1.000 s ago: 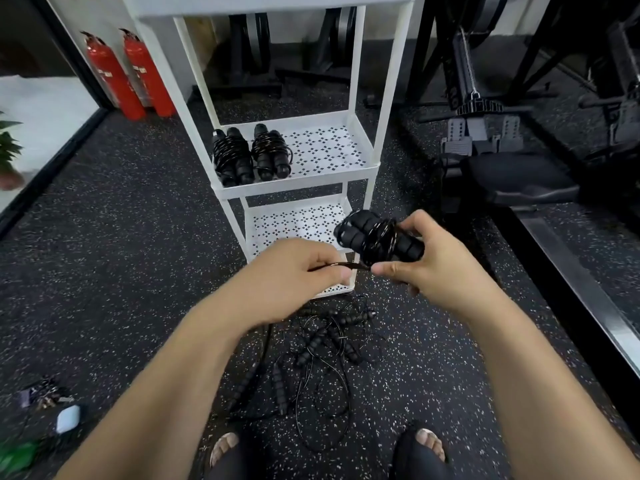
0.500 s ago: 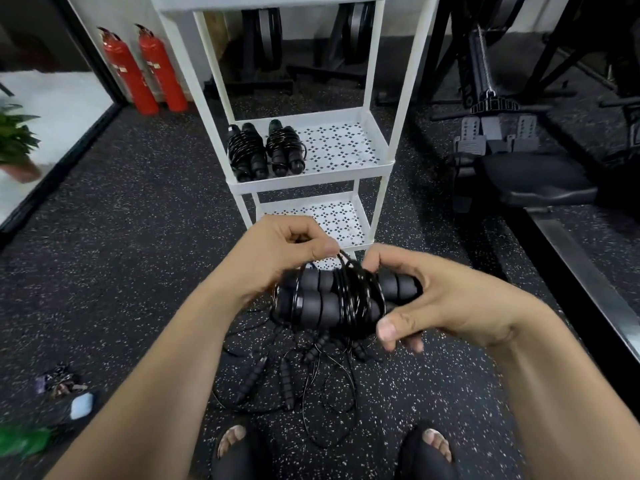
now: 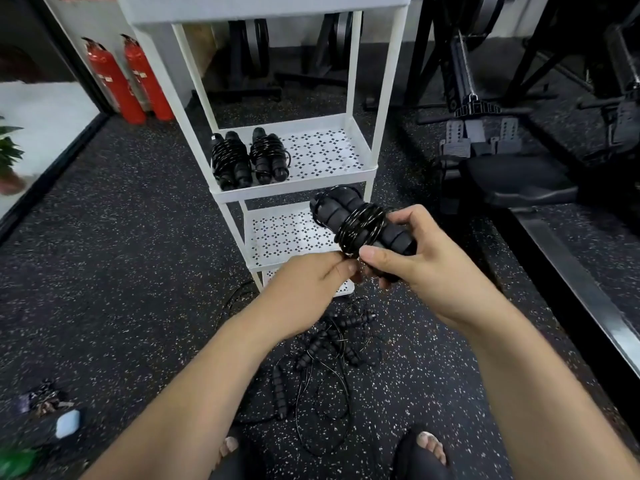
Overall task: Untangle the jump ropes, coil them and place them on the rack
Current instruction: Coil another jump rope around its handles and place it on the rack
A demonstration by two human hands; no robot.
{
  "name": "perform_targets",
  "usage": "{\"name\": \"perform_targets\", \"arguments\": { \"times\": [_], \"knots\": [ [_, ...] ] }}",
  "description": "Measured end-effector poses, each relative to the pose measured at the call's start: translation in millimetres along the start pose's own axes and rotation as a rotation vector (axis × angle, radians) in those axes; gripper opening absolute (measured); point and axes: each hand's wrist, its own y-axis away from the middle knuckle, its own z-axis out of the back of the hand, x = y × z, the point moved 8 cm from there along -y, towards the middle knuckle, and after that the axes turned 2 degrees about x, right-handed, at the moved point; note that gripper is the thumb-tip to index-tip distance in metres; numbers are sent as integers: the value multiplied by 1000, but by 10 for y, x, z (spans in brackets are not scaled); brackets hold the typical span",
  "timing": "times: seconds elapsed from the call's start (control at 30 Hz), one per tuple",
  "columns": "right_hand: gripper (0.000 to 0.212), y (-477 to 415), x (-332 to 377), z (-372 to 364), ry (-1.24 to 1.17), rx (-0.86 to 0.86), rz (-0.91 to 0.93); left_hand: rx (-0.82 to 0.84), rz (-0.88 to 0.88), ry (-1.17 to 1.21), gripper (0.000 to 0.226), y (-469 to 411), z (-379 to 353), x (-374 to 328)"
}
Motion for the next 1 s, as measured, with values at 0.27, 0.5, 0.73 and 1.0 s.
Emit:
{"name": "perform_targets", "arguments": {
  "times": [0.27,0.5,0.73,1.0],
  "knots": [
    [46,-55,-44,124,564,-170,-26,74,-13,-83,31,56,76,41],
    [54,-65,-285,-9,735,33,-208,60,-26,-61,18,151,387,3],
    [79,116,-418,-432,452,472,-301,-57,-97,187,29,128,652,38],
    [43,387,0,-690,-67,750,-202,-126,-99,467,42,20,754,302]
  ]
}}
